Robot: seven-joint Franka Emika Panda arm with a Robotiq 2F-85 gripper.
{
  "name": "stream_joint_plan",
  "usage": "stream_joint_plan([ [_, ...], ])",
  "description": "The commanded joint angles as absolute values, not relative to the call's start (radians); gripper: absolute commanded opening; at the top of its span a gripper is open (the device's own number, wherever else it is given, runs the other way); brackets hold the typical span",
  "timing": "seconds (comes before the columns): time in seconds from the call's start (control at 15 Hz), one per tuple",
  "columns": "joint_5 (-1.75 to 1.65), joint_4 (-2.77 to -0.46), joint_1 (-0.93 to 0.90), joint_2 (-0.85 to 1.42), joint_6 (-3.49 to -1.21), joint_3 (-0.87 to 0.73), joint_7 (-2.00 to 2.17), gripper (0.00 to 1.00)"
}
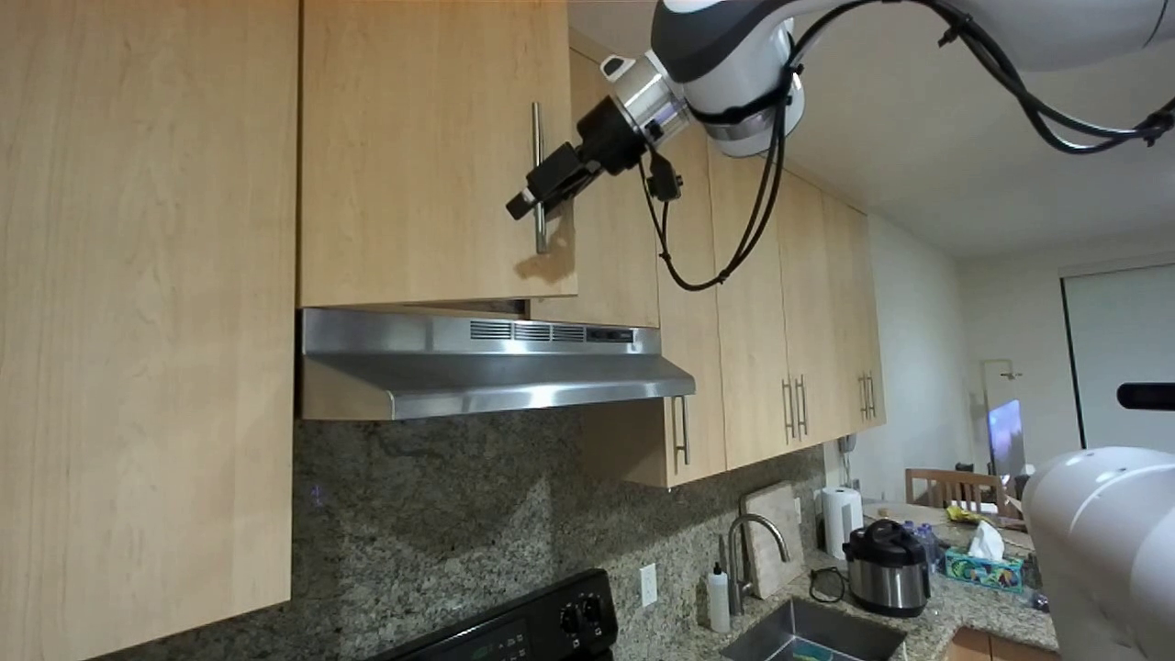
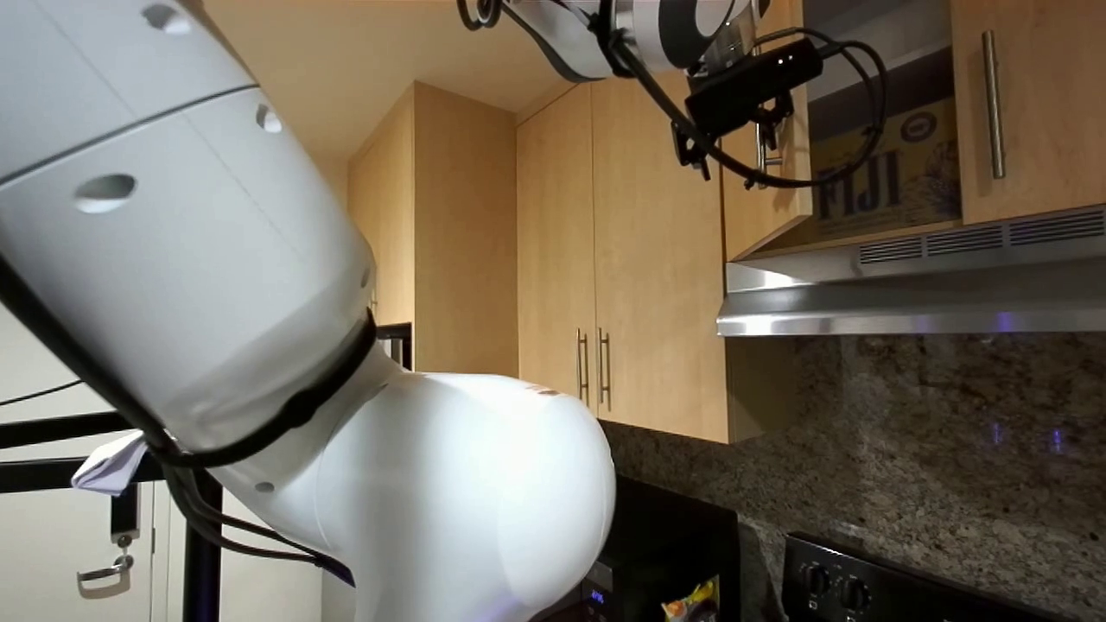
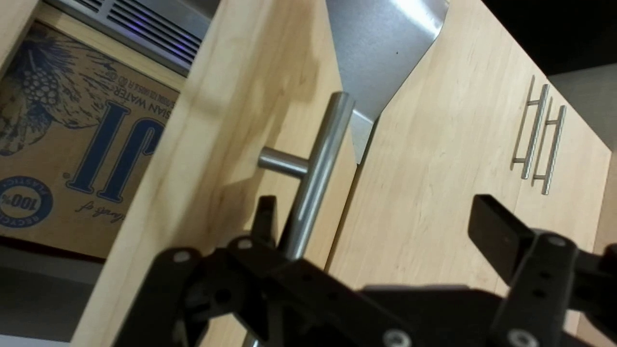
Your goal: Open the left cabinet door at the top
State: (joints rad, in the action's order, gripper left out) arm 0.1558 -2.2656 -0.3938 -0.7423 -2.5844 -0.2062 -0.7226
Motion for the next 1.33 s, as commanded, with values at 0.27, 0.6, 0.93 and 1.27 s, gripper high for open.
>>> stream_joint_plan([
  [0.27, 0.149, -2.284, -0.447, -0.849, -2.425, -0.141, -0.754, 1.00],
  [0.6, 0.140, -2.286, -0.482, -0.905, -2.330, -0.100, -0.795, 1.00],
  [0.93, 0.180, -2.246, -0.633, -0.870, -2.300, -0.091, -0.871, 1.00],
  [1.27, 0.155, -2.258, -0.665, -0.885, -2.365, -0.079, -0.921, 1.00],
])
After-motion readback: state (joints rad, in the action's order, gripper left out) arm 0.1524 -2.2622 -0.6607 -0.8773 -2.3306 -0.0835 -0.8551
